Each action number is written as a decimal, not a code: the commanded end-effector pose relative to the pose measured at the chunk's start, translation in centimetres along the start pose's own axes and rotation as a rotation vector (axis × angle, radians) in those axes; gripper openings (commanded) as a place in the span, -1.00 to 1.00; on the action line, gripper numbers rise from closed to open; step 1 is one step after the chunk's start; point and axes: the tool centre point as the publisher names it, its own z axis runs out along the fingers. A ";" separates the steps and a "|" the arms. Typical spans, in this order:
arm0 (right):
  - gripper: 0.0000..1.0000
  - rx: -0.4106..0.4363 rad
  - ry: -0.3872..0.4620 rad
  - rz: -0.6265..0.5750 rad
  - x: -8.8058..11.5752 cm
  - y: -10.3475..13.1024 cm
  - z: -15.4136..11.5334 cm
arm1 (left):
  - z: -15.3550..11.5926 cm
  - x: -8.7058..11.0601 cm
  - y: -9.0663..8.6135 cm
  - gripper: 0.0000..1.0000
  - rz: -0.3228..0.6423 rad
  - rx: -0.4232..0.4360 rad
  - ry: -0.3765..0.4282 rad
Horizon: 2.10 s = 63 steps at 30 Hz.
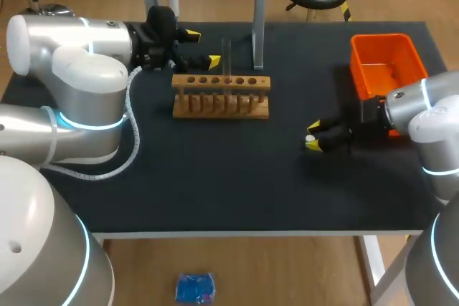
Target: Invert the test tube, pick up the pipette, mount the tip to pipette, aspirate from beaker and dispense into the tube, eject the tip, return the pipette, and cap with the stopper.
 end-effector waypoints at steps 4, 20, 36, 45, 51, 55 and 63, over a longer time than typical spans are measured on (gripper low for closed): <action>-0.08 0.003 0.000 0.003 -0.2 -0.1 0.4 | 0.0 0.0 0.1 1.00 -0.001 0.002 -0.001; -0.51 0.002 0.000 0.009 -0.3 -0.2 0.5 | 0.0 0.0 0.1 1.00 -0.001 0.002 -0.001; -1.00 0.004 0.000 -0.011 0.1 0.0 0.2 | 0.0 0.0 0.1 1.00 -0.001 0.002 -0.001; -1.00 -0.004 -0.024 -0.042 -0.2 3.3 -2.3 | 0.0 0.0 0.1 1.00 -0.001 0.002 -0.001; -1.00 -0.025 -0.026 -0.064 -0.8 7.9 -4.9 | 0.0 0.0 0.1 1.00 -0.001 0.002 -0.001; -1.00 -0.024 -0.026 -0.080 -1.4 11.0 -6.0 | 0.0 0.0 0.1 1.00 -0.001 0.002 -0.001; -1.00 -0.039 -0.008 -0.080 -3.9 17.7 -6.4 | 0.0 0.0 0.1 1.00 -0.001 0.002 -0.001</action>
